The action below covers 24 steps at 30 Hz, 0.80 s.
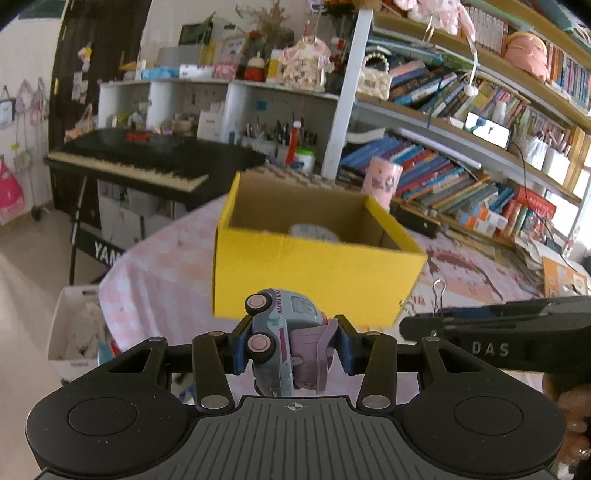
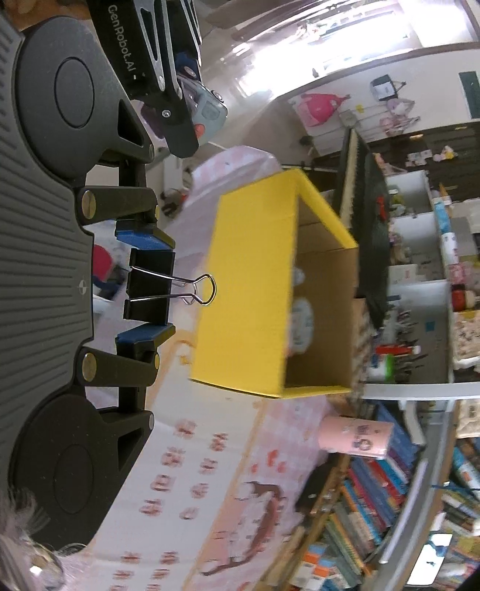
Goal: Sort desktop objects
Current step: 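Carry the toy car and binder clip toward the yellow box with both tools, then release the toy car into the box with the left tool while the right tool drops the binder clip inside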
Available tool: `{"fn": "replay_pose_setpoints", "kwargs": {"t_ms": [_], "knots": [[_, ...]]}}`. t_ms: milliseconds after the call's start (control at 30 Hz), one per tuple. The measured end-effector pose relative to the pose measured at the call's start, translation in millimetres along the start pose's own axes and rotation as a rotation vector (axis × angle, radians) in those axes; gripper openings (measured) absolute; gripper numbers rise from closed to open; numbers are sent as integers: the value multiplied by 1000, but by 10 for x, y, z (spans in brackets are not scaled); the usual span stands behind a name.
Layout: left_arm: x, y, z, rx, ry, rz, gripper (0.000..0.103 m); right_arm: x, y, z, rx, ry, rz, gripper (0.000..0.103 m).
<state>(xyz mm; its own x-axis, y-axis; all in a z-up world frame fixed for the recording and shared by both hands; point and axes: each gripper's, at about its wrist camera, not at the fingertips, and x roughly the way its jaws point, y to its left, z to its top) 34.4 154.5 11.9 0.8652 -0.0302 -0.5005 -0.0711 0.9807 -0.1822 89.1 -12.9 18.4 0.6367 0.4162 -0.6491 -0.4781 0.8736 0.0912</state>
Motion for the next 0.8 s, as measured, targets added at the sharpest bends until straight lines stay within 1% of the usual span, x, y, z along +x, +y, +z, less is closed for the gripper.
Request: {"fn": "replay_pose_setpoints", "kwargs": {"t_ms": [200,367,467,600,800], "knots": [[191,-42,306,16,-67,16,43,49,-129,344,-25,-97,2,39],[370,-94,590,22,-124,38,43,135,-297,638,-21,-152,9,39],[475,-143,716,34,-145,52,43,203,-393,814,-20,-174,19,39],[667,-194,822,51,-146,84,43,320,-502,984,-28,-193,33,39],[996,-244,893,76,-111,130,43,507,-650,1158,-33,-198,53,39]]}}
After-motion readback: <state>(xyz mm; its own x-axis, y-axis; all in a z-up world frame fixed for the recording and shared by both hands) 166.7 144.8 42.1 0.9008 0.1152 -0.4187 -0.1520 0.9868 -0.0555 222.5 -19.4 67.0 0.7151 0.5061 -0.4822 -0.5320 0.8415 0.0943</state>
